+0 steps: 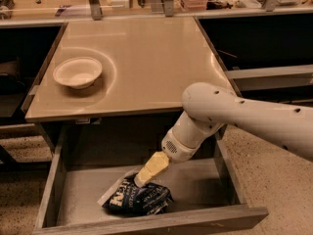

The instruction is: Place blue chip bag into top drawer

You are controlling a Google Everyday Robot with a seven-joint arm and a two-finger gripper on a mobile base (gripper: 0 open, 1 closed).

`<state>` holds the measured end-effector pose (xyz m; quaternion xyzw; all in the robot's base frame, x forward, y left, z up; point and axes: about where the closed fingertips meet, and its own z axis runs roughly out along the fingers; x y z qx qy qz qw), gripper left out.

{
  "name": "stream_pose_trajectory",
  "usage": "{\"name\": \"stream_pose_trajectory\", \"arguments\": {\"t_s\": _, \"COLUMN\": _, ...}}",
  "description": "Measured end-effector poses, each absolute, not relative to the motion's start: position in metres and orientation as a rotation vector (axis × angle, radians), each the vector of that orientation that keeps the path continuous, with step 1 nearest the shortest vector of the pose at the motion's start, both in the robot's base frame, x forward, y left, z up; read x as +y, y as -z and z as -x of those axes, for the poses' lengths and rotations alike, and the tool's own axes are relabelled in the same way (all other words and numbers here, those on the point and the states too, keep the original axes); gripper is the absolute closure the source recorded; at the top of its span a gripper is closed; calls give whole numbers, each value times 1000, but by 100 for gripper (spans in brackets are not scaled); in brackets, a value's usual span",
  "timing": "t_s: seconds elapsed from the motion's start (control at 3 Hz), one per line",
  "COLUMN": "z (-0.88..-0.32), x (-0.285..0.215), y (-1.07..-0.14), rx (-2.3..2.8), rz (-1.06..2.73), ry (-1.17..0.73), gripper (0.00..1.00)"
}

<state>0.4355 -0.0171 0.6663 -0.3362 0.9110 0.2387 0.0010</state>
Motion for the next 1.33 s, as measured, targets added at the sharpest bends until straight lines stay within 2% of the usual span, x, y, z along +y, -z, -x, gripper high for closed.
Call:
{"name": "stream_pose_trajectory", "arguments": {"t_s": 0.33, "z": -433, "x": -22, "y": -670, "rx": 2849, "rz": 1031, "ry": -754, "gripper": 0}}
{"name": "stream_pose_trajectory", "arguments": {"t_s": 0.67, "z": -415, "x": -63, "y": -693, "rx": 2857, "rz": 866, "ry": -663, "gripper": 0}}
{"name": "stream_pose_trajectory", "arguments": {"t_s": 1.33, "z": -348, "x": -189, "y": -800, "rx": 2810, "rz": 397, "ry": -183, "gripper": 0}}
